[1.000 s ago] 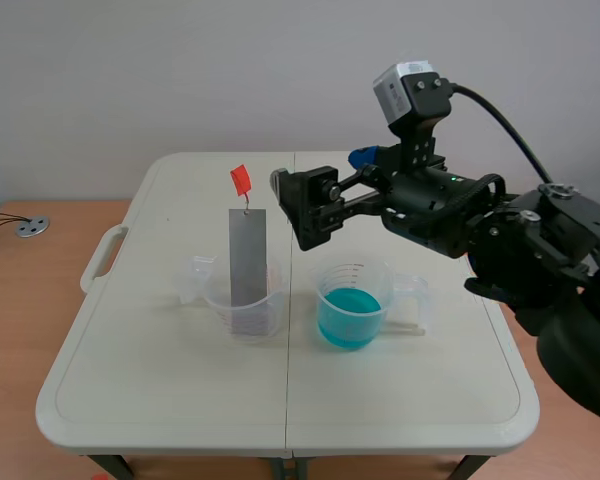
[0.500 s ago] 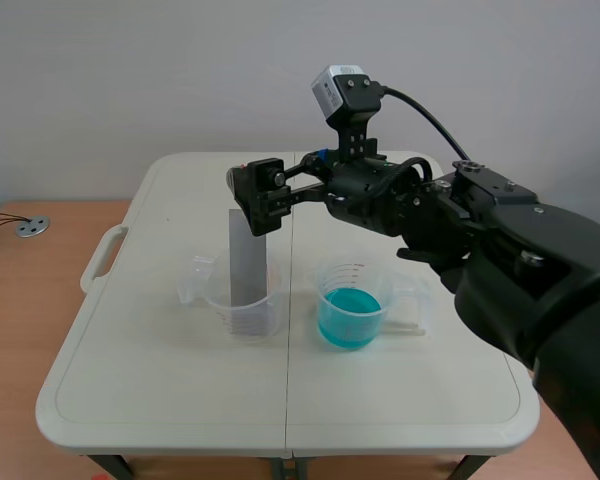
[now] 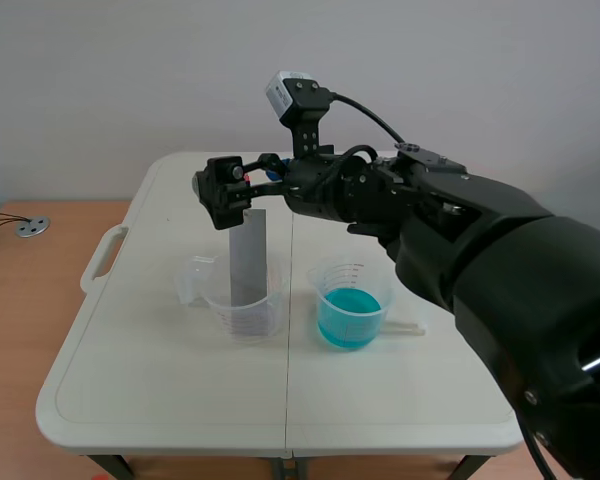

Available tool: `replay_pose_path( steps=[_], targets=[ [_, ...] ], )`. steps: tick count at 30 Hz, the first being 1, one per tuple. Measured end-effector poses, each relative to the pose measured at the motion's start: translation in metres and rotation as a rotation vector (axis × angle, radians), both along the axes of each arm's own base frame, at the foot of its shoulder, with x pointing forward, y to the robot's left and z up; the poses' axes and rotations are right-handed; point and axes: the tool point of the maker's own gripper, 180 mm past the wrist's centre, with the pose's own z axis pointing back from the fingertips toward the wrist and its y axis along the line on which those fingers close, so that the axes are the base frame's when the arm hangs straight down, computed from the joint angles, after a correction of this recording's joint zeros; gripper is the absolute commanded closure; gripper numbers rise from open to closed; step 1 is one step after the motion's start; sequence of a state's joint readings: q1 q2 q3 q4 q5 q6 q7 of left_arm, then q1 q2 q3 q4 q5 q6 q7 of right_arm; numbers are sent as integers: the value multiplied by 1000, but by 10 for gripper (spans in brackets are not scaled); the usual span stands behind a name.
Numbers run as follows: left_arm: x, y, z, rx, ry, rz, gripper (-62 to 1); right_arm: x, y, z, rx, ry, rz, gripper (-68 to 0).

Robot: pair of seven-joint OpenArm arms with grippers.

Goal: Hold the metal plate by the orange handle, dip it into the blue solution, take it out and point at it, then put the plate back in the beaker on the left.
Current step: 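Lift the metal plate out of the left beaker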

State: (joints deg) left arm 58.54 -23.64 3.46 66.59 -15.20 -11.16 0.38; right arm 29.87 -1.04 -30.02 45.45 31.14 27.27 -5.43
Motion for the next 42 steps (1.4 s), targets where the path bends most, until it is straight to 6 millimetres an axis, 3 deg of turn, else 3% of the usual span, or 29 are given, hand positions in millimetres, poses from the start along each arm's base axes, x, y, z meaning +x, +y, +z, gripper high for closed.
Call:
replay_pose_path(
  steps=[5,16,34,38,42],
  targets=[
    [0,0,0,0,0,0,-17,0,9,-7,-6,39,26,-663],
    [1,-1,0,-3,-1,-1,-17,6,14,-1,-9,34,49,-662],
    [-1,-8,1,-43,8,-11,-17,3,14,-8,-40,62,63,-403],
    [-1,-8,1,-44,8,-11,-17,2,14,-8,-41,63,63,-391],
    [-1,-9,2,-51,9,-12,-17,2,14,-8,-41,63,63,-309]
  ],
)
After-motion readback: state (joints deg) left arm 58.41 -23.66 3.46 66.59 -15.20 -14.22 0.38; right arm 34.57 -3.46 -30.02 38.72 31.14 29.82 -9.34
